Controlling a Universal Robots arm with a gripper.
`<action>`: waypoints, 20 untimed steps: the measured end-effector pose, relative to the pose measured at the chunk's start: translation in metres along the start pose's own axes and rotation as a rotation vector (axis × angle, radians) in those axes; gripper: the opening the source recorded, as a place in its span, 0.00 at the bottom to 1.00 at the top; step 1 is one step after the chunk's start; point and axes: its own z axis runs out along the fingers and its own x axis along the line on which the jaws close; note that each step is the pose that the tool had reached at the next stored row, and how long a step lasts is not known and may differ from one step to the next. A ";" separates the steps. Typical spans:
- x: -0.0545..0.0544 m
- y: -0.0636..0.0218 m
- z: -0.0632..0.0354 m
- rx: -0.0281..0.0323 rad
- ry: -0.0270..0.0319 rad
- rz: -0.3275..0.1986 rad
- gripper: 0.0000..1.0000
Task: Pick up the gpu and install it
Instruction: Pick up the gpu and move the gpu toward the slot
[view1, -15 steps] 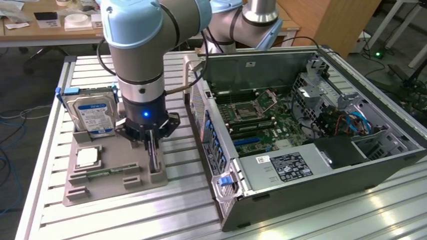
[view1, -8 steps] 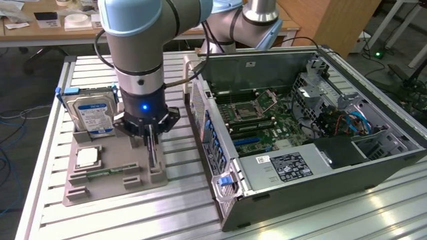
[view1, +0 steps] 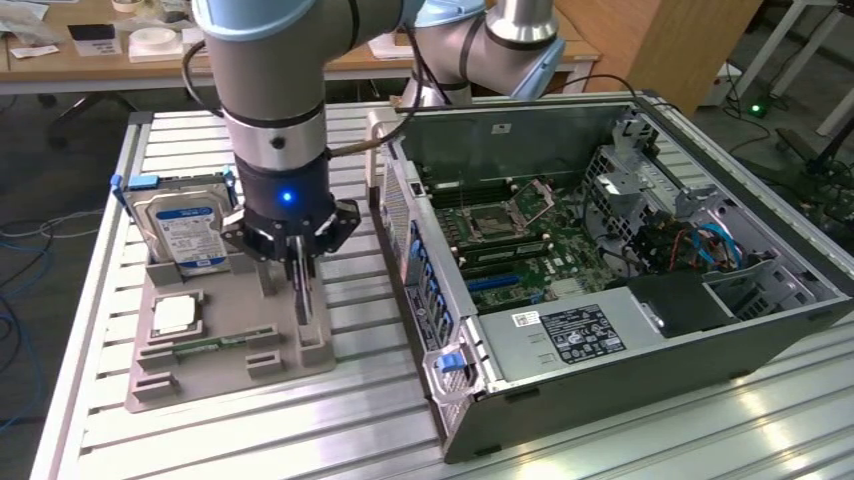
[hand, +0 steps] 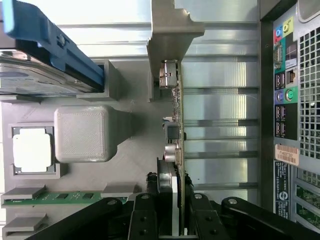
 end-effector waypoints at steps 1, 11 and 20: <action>0.000 0.0002 -0.0032 0.0000 0.0001 0.000 0.28; 0.000 0.0021 -0.0382 0.0001 0.0002 0.000 0.28; 0.000 0.0027 -0.0497 -0.0005 0.0006 -0.010 0.28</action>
